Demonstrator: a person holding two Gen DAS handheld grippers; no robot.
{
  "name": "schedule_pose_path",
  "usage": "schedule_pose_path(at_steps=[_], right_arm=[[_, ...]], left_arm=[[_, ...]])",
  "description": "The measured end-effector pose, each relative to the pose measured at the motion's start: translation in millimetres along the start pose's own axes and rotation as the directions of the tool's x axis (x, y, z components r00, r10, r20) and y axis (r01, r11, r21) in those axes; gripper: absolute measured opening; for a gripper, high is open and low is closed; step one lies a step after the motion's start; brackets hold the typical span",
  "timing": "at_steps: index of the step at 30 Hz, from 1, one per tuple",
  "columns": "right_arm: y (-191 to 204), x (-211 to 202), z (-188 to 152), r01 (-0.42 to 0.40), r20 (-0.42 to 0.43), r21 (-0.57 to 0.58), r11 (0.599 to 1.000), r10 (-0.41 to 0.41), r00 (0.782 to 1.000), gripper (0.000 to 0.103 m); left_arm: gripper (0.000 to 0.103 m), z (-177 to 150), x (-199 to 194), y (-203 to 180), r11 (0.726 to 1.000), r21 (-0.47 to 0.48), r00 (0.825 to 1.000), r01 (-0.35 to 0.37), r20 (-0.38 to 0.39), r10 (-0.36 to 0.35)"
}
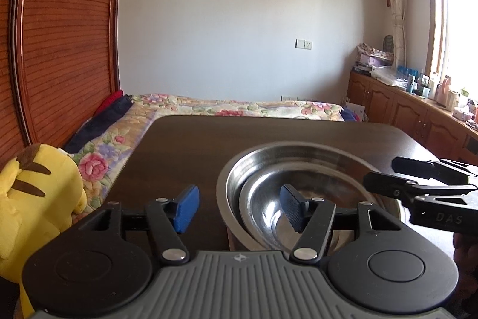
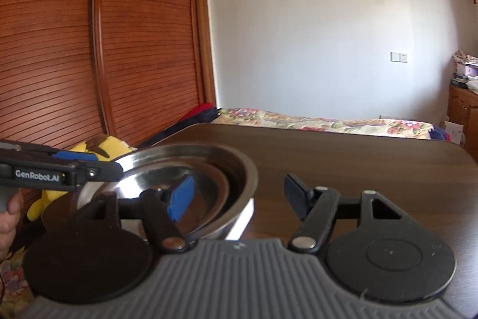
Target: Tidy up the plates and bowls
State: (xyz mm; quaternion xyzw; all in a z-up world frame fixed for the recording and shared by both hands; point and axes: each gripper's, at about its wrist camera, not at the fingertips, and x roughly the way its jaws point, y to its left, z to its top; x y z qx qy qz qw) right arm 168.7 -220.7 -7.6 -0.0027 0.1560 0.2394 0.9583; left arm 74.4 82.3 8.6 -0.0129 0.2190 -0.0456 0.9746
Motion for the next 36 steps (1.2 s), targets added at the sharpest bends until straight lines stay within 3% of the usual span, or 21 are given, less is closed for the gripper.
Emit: schedule_pose_path(at_steps=[6, 14, 17, 28, 36], right_arm=[[-5, -10, 9, 0.051, 0.012, 0.002, 0.999, -0.051, 0.999, 0.071], [-12, -34, 18, 0.134, 0.061, 0.011, 0.991, -0.135, 0.989, 0.096], [-17, -43, 18, 0.156, 0.07, 0.019, 0.988, -0.157, 0.985, 0.103], [-25, -72, 24, 0.247, 0.098, 0.031, 0.968, -0.249, 0.963, 0.103], [-28, -91, 28, 0.292, 0.135, 0.036, 0.956, -0.294, 0.946, 0.103]], left_arm=[[0.077, 9, -10, -9, 1.0, 0.009, 0.999, 0.019, 0.041, -0.02], [0.102, 22, -19, -33, 0.998, 0.044, 0.994, 0.053, 0.093, -0.057], [0.103, 23, -26, -42, 0.997, 0.049, 0.992, 0.054, 0.111, -0.059], [0.103, 28, -42, -71, 0.998, 0.069, 0.993, 0.008, 0.12, -0.016], [0.103, 28, -56, -83, 0.996, 0.079, 0.987, 0.038, 0.155, -0.05]])
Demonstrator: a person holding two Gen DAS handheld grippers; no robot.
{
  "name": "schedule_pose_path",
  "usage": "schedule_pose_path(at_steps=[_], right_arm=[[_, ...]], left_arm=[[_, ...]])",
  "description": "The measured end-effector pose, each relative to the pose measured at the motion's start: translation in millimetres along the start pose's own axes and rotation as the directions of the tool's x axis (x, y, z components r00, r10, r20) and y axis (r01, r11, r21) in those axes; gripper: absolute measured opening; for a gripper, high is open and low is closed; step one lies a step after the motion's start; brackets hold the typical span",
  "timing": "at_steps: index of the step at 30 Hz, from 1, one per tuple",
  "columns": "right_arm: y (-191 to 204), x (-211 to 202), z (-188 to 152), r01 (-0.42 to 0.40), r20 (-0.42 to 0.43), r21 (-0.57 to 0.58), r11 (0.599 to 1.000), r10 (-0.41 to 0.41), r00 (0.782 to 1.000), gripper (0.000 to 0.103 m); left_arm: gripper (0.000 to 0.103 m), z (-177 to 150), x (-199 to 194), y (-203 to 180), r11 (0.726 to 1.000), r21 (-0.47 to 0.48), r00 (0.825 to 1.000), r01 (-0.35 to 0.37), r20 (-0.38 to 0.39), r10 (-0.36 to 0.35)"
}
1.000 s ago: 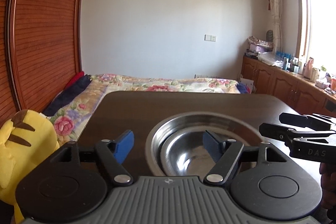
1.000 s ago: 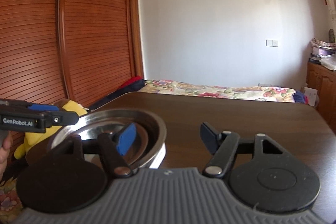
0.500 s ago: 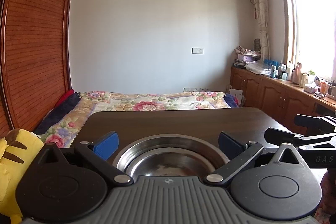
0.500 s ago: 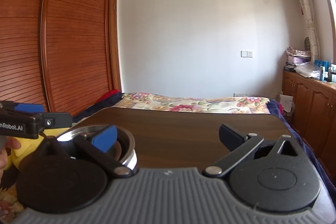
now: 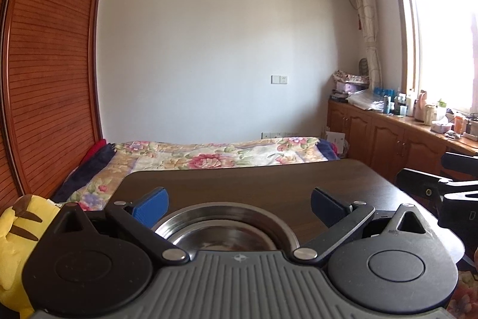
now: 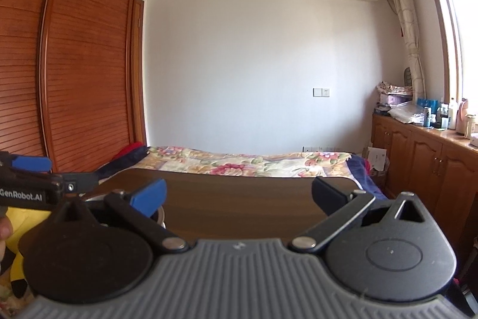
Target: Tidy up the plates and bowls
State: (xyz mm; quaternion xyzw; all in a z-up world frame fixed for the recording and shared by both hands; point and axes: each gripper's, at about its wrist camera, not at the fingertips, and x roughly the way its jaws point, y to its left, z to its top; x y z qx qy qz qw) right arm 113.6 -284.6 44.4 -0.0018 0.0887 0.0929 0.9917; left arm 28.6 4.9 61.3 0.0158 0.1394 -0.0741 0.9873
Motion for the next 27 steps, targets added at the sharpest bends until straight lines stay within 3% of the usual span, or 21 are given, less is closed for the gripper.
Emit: schedule_pose_path(at_steps=[11, 27], right_arm=[[-4, -15, -8, 0.039, 0.064, 0.012, 0.999, -0.04, 0.997, 0.103], [-3, -15, -31, 0.064, 0.041, 0.026, 0.998, -0.065, 0.997, 0.103]], left_arm=[[0.103, -7, -19, -7, 0.999, 0.022, 0.998, -0.031, 0.048, 0.03], [0.103, -29, -13, -3, 0.999, 0.026, 0.999, -0.043, 0.005, 0.043]])
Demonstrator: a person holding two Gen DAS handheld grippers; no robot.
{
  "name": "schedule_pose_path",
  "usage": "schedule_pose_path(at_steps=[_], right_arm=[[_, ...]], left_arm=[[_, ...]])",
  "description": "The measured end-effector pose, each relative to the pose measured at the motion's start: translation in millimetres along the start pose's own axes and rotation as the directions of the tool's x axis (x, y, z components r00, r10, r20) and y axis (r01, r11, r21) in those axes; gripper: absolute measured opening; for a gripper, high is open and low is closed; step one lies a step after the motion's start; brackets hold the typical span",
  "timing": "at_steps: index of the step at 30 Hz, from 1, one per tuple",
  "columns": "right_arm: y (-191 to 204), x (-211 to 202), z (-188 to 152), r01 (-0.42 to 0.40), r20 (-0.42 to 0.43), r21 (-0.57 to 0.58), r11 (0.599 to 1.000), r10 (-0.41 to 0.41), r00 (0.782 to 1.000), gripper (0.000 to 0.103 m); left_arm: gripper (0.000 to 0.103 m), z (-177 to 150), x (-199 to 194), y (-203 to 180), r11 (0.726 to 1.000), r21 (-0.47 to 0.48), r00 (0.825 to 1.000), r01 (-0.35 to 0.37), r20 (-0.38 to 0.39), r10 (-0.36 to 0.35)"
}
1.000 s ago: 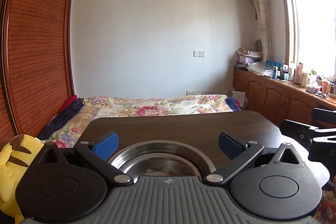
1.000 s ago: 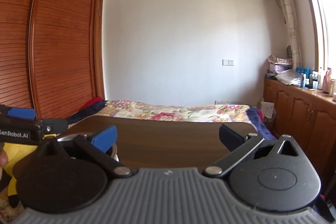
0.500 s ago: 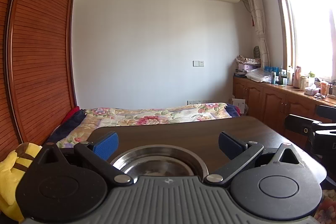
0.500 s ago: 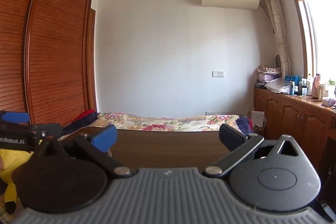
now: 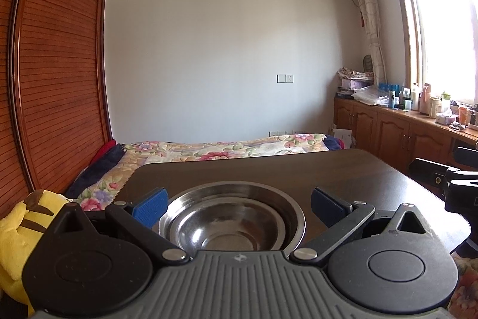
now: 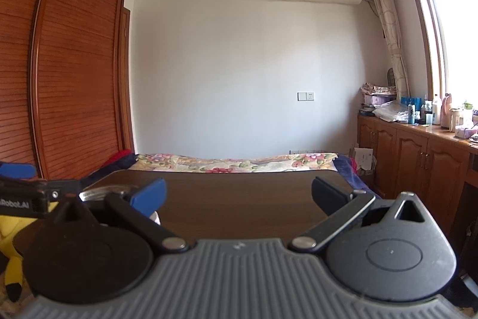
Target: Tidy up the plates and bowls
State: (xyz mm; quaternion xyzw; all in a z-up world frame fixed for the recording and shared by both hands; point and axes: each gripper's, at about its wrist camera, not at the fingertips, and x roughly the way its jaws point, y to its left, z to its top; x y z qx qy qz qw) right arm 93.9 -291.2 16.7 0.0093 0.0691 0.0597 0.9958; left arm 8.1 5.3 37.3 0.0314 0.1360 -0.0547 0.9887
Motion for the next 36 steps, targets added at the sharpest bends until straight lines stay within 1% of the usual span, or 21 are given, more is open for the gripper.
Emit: schedule_pose_path(at_steps=[36], right_arm=[[-1.2, -3.1, 0.9, 0.012, -0.022, -0.007, 1.0, -0.013, 1.0, 0.103]], left_arm=[[0.103, -5.6, 1.7, 0.6, 1.0, 0.005, 1.0, -0.017, -0.021, 0.017]])
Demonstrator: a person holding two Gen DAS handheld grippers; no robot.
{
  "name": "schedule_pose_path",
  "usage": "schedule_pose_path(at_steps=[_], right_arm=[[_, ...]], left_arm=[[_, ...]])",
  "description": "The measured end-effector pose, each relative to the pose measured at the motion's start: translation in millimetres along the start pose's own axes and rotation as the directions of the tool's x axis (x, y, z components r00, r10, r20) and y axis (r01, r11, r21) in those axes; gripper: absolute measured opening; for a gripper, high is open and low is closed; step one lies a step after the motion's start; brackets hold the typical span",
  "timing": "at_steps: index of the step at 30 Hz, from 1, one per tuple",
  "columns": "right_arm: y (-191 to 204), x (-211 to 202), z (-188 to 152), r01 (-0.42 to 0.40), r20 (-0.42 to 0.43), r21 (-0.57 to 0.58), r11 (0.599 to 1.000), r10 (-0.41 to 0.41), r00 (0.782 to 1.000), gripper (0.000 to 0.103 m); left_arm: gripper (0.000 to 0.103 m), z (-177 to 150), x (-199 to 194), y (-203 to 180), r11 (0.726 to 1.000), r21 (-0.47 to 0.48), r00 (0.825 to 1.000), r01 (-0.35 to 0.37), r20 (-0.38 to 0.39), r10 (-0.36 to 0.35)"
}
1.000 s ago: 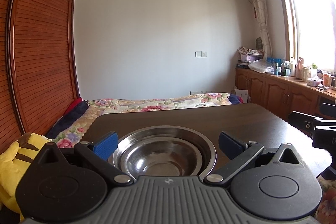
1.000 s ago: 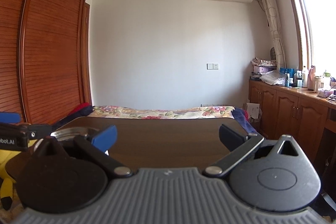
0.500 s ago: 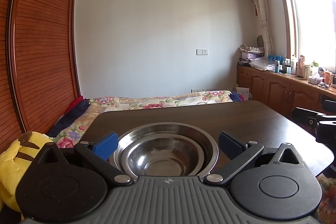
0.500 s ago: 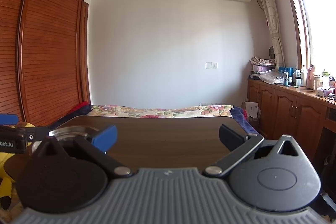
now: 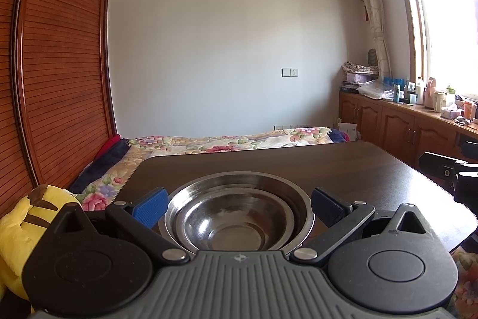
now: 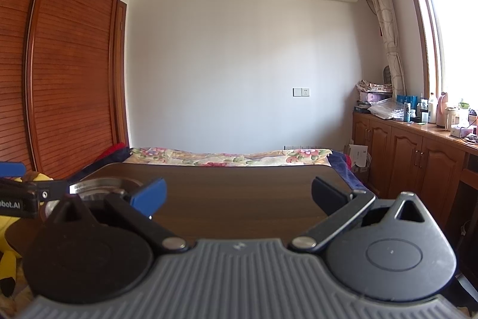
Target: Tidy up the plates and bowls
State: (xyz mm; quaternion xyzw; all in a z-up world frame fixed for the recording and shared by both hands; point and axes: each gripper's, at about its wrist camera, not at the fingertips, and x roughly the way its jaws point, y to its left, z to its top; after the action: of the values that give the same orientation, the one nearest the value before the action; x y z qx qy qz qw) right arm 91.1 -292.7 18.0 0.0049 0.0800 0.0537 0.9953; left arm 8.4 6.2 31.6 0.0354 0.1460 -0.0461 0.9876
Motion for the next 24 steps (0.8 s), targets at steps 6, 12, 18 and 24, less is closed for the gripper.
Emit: schedule_pose_path(at_steps=[6, 12, 18, 24], right_arm=[[-0.2, -0.6, -0.4, -0.002, 0.0, 0.001, 1.0, 0.002, 1.0, 0.103], [-0.1, -0.7, -0.5, -0.001, -0.001, 0.001, 1.0, 0.001, 1.0, 0.103], [0.2, -1.2, -1.0, -0.003, -0.004, 0.003, 1.0, 0.003, 1.0, 0.103], [0.3, -1.1, -0.9, -0.002, -0.003, 0.002, 1.0, 0.002, 1.0, 0.103]], left_arm=[[0.103, 0.0, 0.8, 0.7, 1.0, -0.001, 1.0, -0.001, 0.0, 0.001], [0.103, 0.2, 0.9, 0.9, 1.0, -0.002, 1.0, -0.001, -0.001, 0.001], [0.103, 0.2, 0.9, 1.0, 1.0, -0.001, 1.0, 0.0, 0.0, 0.0], [0.103, -0.3, 1.0, 1.4, 1.0, 0.0, 1.0, -0.001, -0.001, 0.001]])
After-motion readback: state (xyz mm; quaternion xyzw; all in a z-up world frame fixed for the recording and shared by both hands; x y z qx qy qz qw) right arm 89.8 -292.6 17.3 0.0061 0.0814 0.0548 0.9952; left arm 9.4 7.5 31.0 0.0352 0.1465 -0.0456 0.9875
